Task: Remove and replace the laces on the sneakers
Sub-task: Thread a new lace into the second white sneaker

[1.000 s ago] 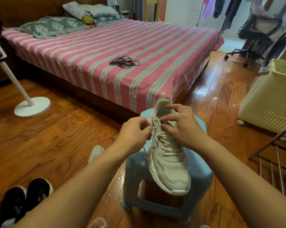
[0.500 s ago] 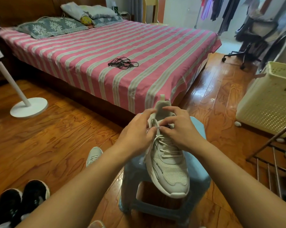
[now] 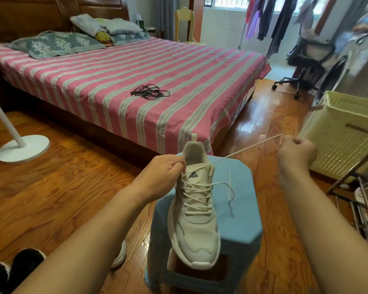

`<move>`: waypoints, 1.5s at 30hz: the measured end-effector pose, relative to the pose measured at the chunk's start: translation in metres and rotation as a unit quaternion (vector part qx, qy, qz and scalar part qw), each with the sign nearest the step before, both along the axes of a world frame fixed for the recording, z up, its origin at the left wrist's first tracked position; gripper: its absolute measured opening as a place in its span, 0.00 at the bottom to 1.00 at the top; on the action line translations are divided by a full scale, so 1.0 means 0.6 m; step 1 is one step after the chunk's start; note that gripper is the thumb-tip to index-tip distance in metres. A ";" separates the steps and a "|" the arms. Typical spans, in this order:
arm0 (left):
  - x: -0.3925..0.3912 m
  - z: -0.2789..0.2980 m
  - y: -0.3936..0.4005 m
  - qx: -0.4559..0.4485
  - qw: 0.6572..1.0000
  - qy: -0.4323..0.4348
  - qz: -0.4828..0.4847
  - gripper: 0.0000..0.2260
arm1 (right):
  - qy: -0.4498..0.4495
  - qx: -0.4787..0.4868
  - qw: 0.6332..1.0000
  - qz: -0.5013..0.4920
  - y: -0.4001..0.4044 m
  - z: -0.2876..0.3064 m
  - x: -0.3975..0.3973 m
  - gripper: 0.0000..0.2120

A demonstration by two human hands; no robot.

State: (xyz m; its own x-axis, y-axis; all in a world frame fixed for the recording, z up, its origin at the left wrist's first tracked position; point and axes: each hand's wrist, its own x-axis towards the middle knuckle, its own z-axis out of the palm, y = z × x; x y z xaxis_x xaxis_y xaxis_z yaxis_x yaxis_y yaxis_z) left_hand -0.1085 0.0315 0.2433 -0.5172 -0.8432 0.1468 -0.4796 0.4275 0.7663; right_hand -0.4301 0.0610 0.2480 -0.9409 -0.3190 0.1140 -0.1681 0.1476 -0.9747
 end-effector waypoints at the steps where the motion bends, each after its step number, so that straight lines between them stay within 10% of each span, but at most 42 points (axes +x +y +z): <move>1: -0.001 0.000 -0.001 -0.001 1.000 -0.004 0.000 0.12 | -0.019 -0.002 1.000 0.012 -0.007 -0.007 0.002 0.08; 6: -0.005 -0.005 0.001 0.015 0.999 -0.031 -0.009 0.11 | -0.092 0.140 0.924 0.345 -0.005 -0.008 0.106 0.20; 13: -0.007 -0.002 0.029 0.021 0.991 0.074 0.110 0.09 | 0.012 0.331 0.797 0.505 0.104 0.021 0.180 0.19; 17: -0.012 0.036 0.079 -0.041 0.998 0.031 -0.021 0.19 | -0.012 0.191 0.812 0.552 0.146 0.081 0.152 0.09; 21: -0.034 0.060 0.119 0.070 0.978 0.083 -0.178 0.27 | -0.154 -0.020 0.726 0.670 0.166 0.113 0.164 0.10; 24: -0.015 0.075 0.089 0.060 0.985 0.143 -0.073 0.07 | -0.271 -0.119 0.745 0.598 0.148 0.099 0.149 0.10; 31: 0.063 0.067 0.037 0.138 0.964 0.226 0.029 0.10 | -0.364 -0.206 0.730 0.540 0.136 0.085 0.118 0.11; 38: 0.033 0.090 0.083 0.126 0.978 0.150 -0.076 0.18 | -0.202 -0.044 0.711 0.672 0.142 0.086 0.207 0.12; 45: -0.015 0.075 0.109 0.261 0.934 0.243 0.007 0.11 | 0.218 0.038 0.850 0.478 0.112 0.037 0.271 0.10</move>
